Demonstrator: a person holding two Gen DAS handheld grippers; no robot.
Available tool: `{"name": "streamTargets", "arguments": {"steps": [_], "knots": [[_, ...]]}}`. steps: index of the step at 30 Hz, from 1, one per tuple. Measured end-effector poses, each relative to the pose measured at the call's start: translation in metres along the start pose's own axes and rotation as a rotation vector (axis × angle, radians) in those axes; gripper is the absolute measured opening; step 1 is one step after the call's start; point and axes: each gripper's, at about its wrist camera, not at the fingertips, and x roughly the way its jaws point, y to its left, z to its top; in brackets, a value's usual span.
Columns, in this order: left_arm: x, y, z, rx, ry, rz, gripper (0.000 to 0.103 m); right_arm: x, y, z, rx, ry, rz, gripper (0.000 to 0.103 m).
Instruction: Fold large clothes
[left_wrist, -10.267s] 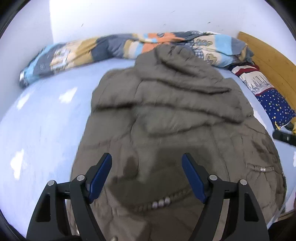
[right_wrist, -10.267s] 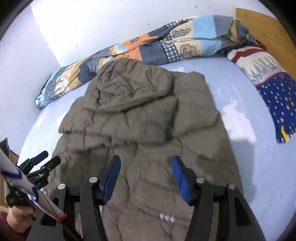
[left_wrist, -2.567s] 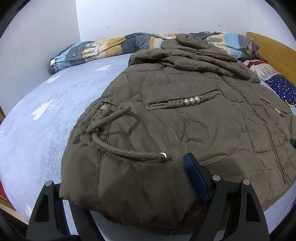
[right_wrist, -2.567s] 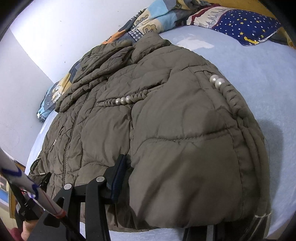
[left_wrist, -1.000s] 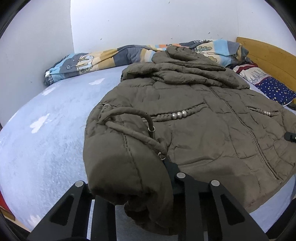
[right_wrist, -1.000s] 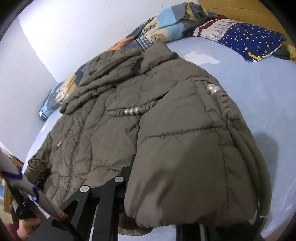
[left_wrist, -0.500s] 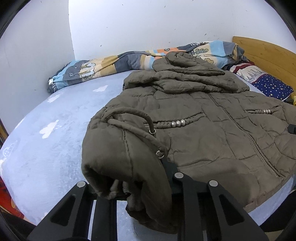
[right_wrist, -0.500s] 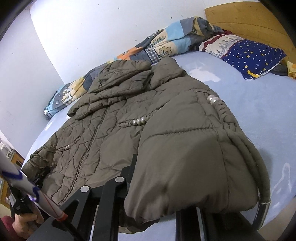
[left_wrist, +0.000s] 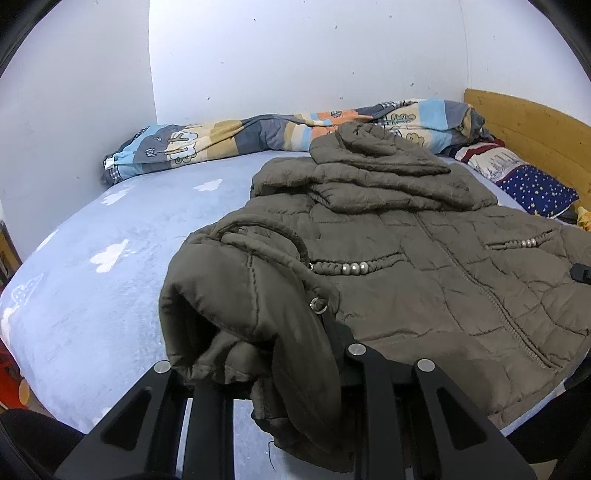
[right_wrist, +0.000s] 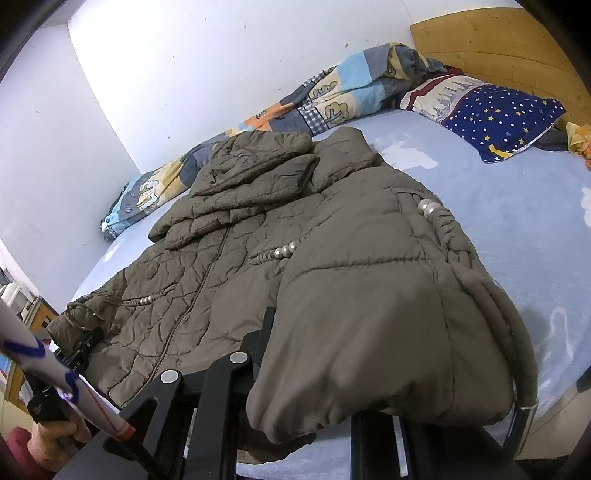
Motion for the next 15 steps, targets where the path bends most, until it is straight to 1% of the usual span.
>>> {"name": "streamTargets", "arguments": {"steps": [6, 15], "knots": [[-0.015, 0.007, 0.006, -0.025, -0.018, -0.016, 0.022, -0.011, 0.003, 0.005, -0.016, -0.018, 0.011, 0.019], [-0.026, 0.014, 0.016, -0.040, -0.050, -0.025, 0.022, -0.018, 0.002, 0.019, -0.021, -0.036, 0.032, 0.019]]}}
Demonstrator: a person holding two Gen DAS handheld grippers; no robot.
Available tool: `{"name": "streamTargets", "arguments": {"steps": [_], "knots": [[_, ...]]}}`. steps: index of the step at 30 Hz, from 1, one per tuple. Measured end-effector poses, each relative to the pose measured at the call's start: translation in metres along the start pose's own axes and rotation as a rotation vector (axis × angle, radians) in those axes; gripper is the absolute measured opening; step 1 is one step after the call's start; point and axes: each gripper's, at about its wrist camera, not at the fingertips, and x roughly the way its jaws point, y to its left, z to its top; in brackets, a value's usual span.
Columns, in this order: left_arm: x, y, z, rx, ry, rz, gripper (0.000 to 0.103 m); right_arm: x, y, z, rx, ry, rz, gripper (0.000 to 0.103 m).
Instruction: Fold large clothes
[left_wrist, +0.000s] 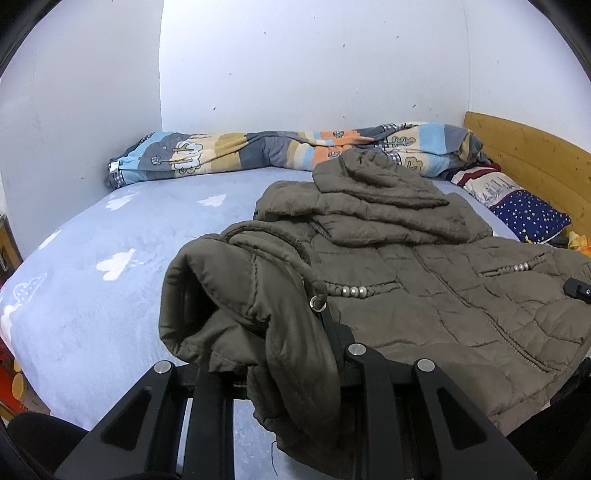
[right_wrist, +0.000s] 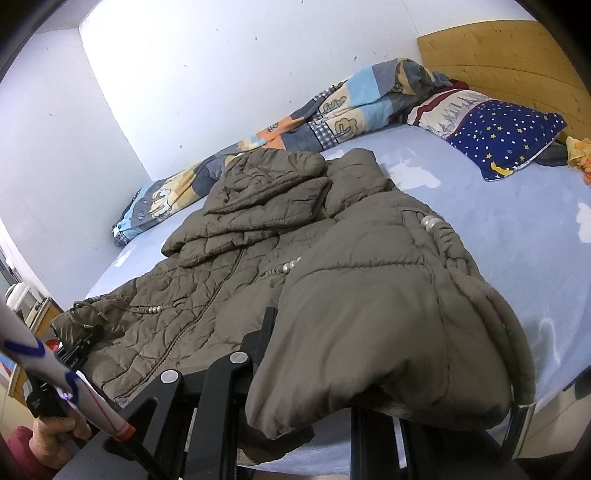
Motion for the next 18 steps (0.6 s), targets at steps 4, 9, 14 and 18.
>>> {"name": "streamTargets", "arguments": {"steps": [4, 9, 14, 18], "knots": [[-0.001, 0.000, 0.002, 0.002, -0.009, -0.001, 0.022, -0.002, -0.002, 0.000, -0.004, -0.005, 0.005, 0.019], [-0.001, 0.000, 0.002, 0.000, -0.011, -0.004, 0.022, -0.002, -0.003, -0.003, -0.009, 0.001, 0.004, 0.019], [-0.004, 0.000, 0.011, -0.010, -0.030, -0.015, 0.022, -0.003, -0.001, -0.001, 0.000, 0.003, 0.016, 0.019], [-0.006, 0.001, 0.029, -0.020, -0.060, -0.028, 0.022, -0.007, 0.001, 0.015, 0.012, -0.019, 0.038, 0.019]]}}
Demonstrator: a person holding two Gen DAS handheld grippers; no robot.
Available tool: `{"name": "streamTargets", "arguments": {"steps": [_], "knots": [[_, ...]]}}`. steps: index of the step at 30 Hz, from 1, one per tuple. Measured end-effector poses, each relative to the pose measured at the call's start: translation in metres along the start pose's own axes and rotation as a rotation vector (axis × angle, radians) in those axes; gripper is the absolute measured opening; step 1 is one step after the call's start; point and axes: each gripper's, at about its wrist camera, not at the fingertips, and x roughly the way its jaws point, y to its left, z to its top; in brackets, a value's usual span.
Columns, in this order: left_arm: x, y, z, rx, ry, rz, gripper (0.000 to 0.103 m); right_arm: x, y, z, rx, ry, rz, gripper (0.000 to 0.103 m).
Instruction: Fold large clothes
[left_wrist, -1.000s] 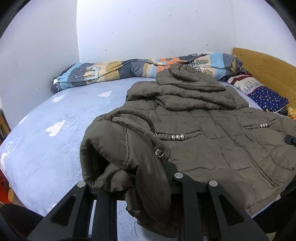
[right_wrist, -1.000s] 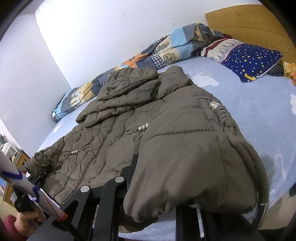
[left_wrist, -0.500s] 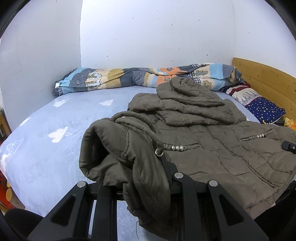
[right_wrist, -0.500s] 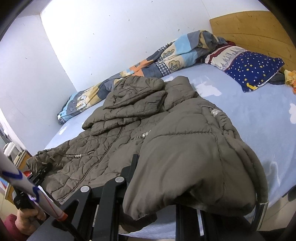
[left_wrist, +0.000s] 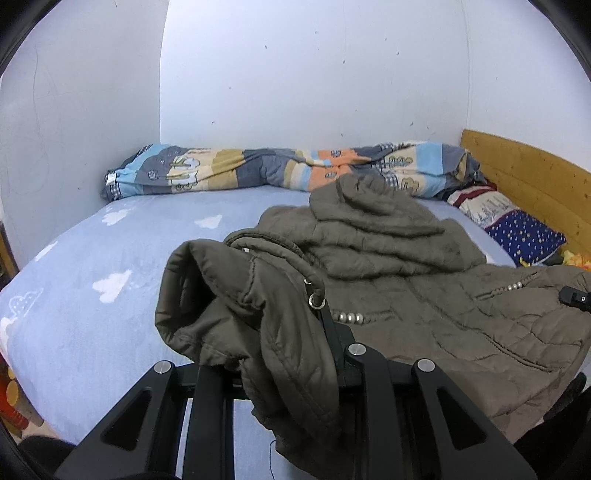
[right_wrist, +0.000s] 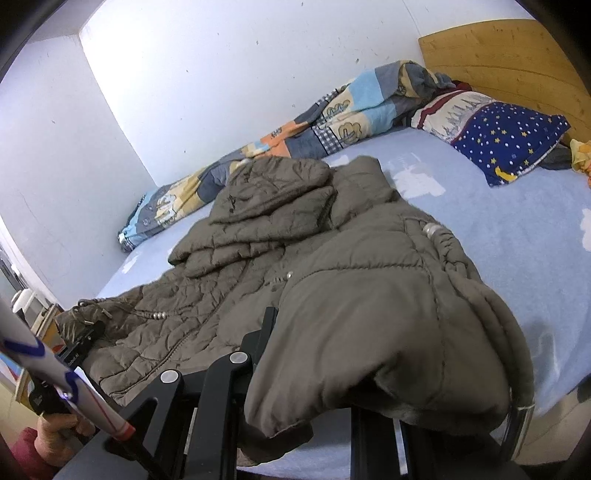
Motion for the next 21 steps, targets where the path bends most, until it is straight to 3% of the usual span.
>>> {"name": "streamTargets", "arguments": {"steps": [9, 17, 21], "knots": [[0.016, 0.001, 0.073, -0.039, -0.058, -0.032, 0.029, 0.002, 0.017, 0.068, 0.003, -0.066, 0.034, 0.020], [0.059, -0.006, 0.155, -0.074, -0.077, -0.055, 0.033, 0.035, 0.028, 0.152, 0.006, -0.108, 0.061, 0.020], [0.077, -0.004, 0.198, -0.078, -0.115, -0.020, 0.063, 0.067, 0.024, 0.191, 0.032, -0.118, 0.054, 0.020]]}}
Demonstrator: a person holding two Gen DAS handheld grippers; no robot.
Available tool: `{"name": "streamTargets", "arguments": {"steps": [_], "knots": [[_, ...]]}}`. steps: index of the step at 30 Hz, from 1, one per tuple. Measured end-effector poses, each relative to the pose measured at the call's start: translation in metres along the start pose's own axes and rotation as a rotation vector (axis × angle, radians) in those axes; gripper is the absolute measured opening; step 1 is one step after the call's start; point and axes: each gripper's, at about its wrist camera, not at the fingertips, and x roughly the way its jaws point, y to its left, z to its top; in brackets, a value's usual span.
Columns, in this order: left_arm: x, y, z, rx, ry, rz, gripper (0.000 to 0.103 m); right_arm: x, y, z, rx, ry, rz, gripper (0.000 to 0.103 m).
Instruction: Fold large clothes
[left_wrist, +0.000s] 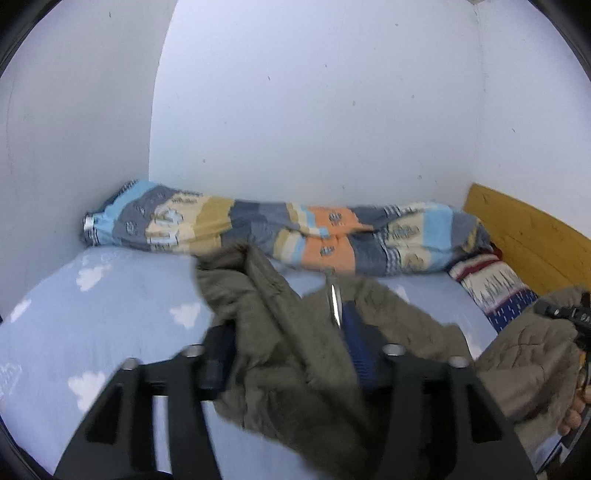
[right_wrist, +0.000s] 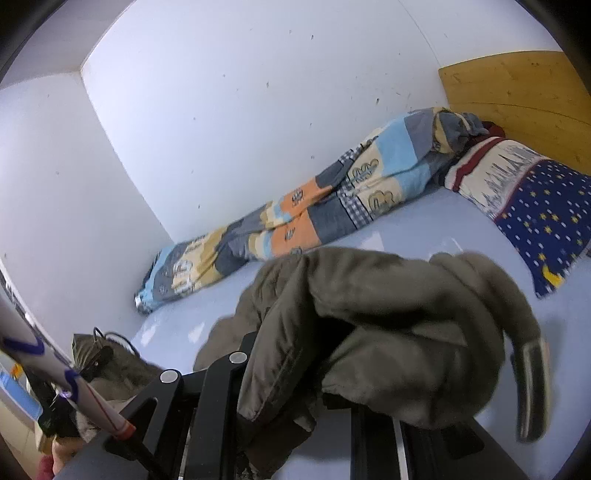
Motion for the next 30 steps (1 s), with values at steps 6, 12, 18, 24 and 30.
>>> {"name": "streamTargets", "arguments": {"steps": [6, 12, 18, 24, 30], "knots": [[0.016, 0.010, 0.047, 0.010, -0.084, 0.068, 0.069, 0.058, -0.008, 0.040, 0.043, 0.024, -0.036, 0.020], [0.027, 0.008, 0.055, 0.021, -0.099, 0.060, 0.069, 0.114, -0.014, 0.064, 0.058, 0.054, -0.078, 0.020], [0.059, -0.024, 0.022, 0.095, -0.069, 0.054, 0.069, 0.159, -0.033, 0.077, 0.097, 0.098, -0.107, 0.020], [0.128, -0.046, -0.003, 0.157, 0.010, 0.092, 0.069, 0.210, -0.058, 0.086, 0.131, 0.167, -0.144, 0.020], [0.129, -0.025, 0.002, 0.073, -0.087, 0.160, 0.069, 0.250, -0.070, 0.087, 0.124, 0.218, -0.178, 0.020]]}}
